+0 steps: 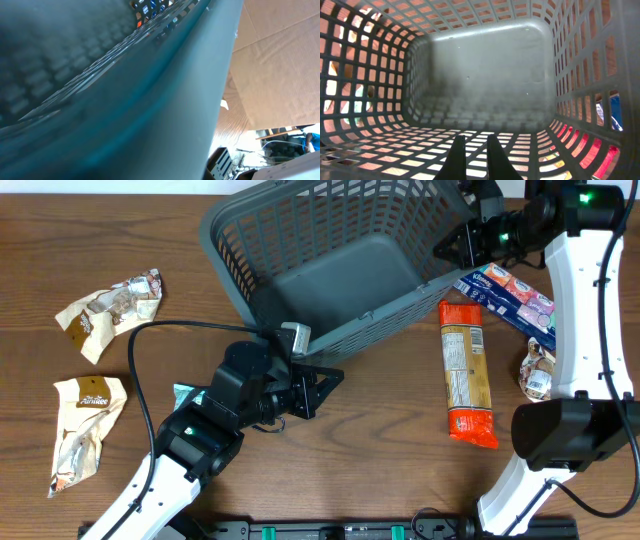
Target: Pack container
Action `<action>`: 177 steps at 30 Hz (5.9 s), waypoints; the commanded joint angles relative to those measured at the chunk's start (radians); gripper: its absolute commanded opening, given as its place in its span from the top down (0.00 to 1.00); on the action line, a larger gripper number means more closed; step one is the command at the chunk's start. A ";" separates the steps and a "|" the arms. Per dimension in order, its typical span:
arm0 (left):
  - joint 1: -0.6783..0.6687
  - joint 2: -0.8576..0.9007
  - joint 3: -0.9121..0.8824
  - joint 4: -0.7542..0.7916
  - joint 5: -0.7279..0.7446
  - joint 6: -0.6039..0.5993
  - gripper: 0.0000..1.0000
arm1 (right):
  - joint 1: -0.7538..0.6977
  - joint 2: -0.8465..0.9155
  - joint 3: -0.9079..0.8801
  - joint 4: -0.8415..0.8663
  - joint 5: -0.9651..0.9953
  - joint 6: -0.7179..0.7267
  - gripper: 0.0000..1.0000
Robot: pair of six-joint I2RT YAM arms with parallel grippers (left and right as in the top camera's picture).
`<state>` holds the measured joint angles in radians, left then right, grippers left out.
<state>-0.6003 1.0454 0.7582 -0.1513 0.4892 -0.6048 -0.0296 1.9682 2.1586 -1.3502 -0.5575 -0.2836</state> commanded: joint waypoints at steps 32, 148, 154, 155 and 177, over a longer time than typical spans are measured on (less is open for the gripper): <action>0.173 0.004 0.008 -0.008 -0.011 0.038 0.94 | 0.005 0.013 -0.007 -0.123 0.032 -0.027 0.99; 0.403 0.006 0.008 0.060 -0.058 0.116 0.41 | 0.190 0.012 0.039 -0.187 0.143 0.026 0.57; 0.402 0.004 0.008 0.050 -0.026 0.126 0.37 | 0.190 0.012 0.156 -0.196 0.143 0.026 0.15; 0.402 0.003 0.008 0.048 -0.026 0.126 0.36 | 0.190 0.012 0.179 -0.200 0.143 0.026 0.09; 0.403 -0.341 0.008 -0.314 -0.142 0.201 0.01 | 0.064 -0.093 0.599 -0.293 0.368 0.246 0.01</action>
<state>-0.1989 0.7578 0.7582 -0.4458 0.4152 -0.4320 0.0814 1.9430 2.7274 -1.6413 -0.2878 -0.1165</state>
